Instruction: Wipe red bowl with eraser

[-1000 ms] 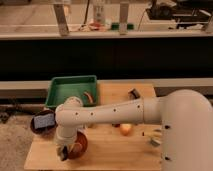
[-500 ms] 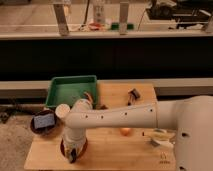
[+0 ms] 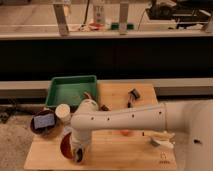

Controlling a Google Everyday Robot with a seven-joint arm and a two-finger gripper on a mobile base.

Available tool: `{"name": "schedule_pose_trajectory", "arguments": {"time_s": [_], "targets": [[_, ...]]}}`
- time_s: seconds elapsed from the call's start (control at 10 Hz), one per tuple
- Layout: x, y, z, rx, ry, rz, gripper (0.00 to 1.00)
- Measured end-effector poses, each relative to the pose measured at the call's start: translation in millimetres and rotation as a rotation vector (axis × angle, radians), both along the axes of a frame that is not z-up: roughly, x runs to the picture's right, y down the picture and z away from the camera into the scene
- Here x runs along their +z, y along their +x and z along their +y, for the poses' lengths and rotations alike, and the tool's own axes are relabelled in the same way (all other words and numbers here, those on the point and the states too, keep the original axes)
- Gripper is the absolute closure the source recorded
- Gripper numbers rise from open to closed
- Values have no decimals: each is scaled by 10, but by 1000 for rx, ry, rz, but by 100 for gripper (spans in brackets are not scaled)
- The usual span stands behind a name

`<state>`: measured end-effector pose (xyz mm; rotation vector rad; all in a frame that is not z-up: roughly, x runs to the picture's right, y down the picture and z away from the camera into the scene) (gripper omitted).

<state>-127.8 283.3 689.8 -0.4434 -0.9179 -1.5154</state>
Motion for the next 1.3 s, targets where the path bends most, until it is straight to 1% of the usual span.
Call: {"name": "schedule_pose_trajectory", "arguments": {"time_s": [0.1,0.4,0.6,1.0,1.3], "targets": [[53,10,-88,3,16,15,100],[178,29,-247,13,38,37,100],[261,-17,-328,13,48,31,100],[290,-306,-358,-21,61,-16,100],[291,-593,-288,-62,52,-75,100]]}}
